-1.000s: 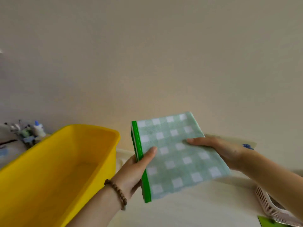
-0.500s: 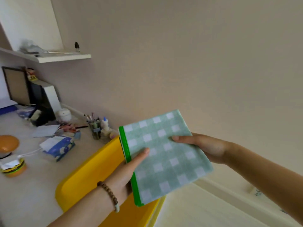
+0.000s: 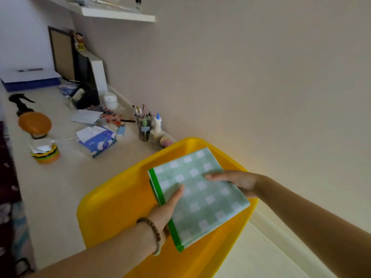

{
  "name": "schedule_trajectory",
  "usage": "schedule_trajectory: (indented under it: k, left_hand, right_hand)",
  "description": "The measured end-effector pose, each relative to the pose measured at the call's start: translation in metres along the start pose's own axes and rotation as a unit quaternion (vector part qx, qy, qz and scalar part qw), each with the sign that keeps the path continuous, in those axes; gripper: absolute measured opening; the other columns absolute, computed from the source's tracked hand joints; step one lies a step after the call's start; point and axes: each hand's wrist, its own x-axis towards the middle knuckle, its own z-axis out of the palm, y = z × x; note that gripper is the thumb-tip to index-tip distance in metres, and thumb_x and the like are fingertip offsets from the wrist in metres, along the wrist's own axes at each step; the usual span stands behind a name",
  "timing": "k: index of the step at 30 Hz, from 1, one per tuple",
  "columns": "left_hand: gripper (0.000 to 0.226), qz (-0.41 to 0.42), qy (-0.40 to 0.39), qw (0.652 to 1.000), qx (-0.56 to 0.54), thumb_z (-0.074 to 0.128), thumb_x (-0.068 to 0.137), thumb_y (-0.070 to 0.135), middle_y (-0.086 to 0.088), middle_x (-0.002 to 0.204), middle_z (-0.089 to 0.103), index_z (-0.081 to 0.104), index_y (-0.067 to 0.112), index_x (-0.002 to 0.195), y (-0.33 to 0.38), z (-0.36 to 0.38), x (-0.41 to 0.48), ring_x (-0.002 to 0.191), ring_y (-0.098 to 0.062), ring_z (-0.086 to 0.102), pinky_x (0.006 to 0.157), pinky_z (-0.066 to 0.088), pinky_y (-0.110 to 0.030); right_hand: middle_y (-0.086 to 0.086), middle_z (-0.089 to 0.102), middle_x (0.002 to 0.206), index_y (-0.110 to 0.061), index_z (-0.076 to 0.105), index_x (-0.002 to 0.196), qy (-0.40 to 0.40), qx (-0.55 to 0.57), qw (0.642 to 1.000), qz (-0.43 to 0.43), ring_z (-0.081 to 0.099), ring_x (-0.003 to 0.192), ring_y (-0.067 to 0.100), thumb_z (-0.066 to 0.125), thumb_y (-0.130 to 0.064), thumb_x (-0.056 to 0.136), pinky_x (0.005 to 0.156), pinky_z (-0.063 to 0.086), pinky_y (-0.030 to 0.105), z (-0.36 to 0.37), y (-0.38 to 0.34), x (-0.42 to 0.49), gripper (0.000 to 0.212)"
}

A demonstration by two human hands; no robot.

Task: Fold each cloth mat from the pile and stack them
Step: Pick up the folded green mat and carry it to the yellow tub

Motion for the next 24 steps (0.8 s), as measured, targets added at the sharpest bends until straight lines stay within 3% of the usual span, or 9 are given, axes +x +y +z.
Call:
schedule_trajectory:
  k: [6,14,16,20,22,24]
  left_hand:
    - [0.148,-0.056,0.056,0.997,0.023,0.058,-0.002,0.092,-0.008,0.121,0.061,0.047,0.022,0.129,-0.037,-0.013,0.062,0.105,-0.032,0.060,0.089,0.050,-0.047]
    - [0.149,-0.051,0.130,0.990,-0.020,0.061,0.008,0.091,-0.011,0.128,0.055,0.040,0.018,0.136,-0.057,0.001,0.108,0.109,-0.032,0.058,0.093,0.049,-0.049]
    - [0.142,-0.051,0.145,0.988,-0.018,0.062,0.014,0.085,-0.014,0.128,0.054,0.040,0.014,0.135,-0.052,0.006,0.101,0.110,-0.033,0.056,0.094,0.048,-0.048]
    - [0.097,-0.056,0.192,0.980,-0.014,0.069,0.063,0.061,-0.018,0.132,0.050,0.038,0.004,0.134,-0.053,0.009,0.107,0.115,-0.034,0.053,0.089,0.046,-0.042]
    - [0.086,-0.051,0.215,0.975,0.004,0.071,0.066,0.057,-0.018,0.129,0.053,0.044,0.005,0.129,-0.059,0.005,0.116,0.113,-0.034,0.054,0.090,0.047,-0.042]
    - [0.090,-0.067,0.228,0.971,0.040,0.069,0.065,0.064,-0.017,0.131,0.051,0.043,0.006,0.129,-0.063,0.002,0.122,0.117,-0.033,0.051,0.098,0.044,-0.044]
  right_hand:
    - [0.007,0.072,0.105,-0.014,0.066,0.106,0.036,-0.057,0.996,0.063,0.070,0.089,0.020,0.062,-0.042,0.084,0.087,0.054,0.035,-0.025,0.004,0.050,0.036]
    - [0.004,0.072,0.103,-0.016,0.065,0.108,0.037,-0.096,0.987,0.126,0.069,0.091,0.018,0.064,-0.048,0.082,0.088,0.053,0.036,-0.042,0.010,0.103,0.041]
    - [0.006,0.069,0.113,-0.017,0.062,0.115,0.039,-0.127,0.981,0.143,0.066,0.102,0.021,0.067,-0.050,0.078,0.091,0.052,0.038,-0.044,0.010,0.115,0.050]
    - [0.005,0.066,0.118,-0.018,0.058,0.122,0.047,-0.170,0.970,0.169,0.063,0.107,0.022,0.074,-0.054,0.069,0.094,0.050,0.040,-0.049,0.012,0.137,0.066]
    - [0.004,0.066,0.118,-0.019,0.058,0.121,0.039,-0.178,0.967,0.178,0.064,0.106,0.021,0.074,-0.055,0.068,0.096,0.049,0.040,-0.050,0.016,0.146,0.066]
    - [0.003,0.067,0.114,-0.020,0.059,0.116,0.026,-0.172,0.969,0.174,0.064,0.102,0.019,0.068,-0.051,0.076,0.093,0.050,0.038,-0.049,0.019,0.150,0.051]
